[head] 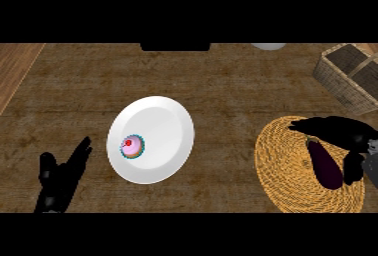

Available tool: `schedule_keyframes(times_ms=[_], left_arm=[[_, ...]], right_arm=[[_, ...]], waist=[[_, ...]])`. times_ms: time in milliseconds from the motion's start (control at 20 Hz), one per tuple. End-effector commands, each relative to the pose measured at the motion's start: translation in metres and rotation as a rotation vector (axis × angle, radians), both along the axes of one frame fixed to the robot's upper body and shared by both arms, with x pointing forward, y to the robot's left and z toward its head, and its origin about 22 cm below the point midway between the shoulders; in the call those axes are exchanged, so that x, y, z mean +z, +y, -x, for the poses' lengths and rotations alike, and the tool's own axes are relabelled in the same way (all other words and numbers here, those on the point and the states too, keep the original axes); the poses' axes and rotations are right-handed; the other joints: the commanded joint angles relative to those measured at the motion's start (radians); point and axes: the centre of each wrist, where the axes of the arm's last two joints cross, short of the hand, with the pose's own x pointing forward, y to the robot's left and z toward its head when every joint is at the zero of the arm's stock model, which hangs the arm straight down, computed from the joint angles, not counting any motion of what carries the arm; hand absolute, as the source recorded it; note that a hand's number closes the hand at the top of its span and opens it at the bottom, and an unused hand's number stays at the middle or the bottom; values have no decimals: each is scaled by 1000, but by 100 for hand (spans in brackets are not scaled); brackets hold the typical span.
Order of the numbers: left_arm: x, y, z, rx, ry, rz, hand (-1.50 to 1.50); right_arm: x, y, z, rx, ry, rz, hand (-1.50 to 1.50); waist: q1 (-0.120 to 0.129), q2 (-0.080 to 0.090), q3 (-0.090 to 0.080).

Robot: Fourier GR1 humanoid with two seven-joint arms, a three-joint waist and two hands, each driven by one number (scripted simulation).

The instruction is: Pick the eggplant from the placemat and place it in the basket

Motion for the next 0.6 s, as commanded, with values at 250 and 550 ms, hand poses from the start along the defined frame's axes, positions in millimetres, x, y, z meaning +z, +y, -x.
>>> schedule_keyframes(times_ms=[250, 550], left_arm=[[-19, -6, 16, 28, 77, 10, 0], [-21, 13, 8, 28, 110, 7, 0]], right_arm=[[-2, 0, 1, 2, 2, -11, -150], [-17, -14, 14, 0, 10, -6, -150]], waist=[[-2, 6, -9], [-9, 6, -9]])
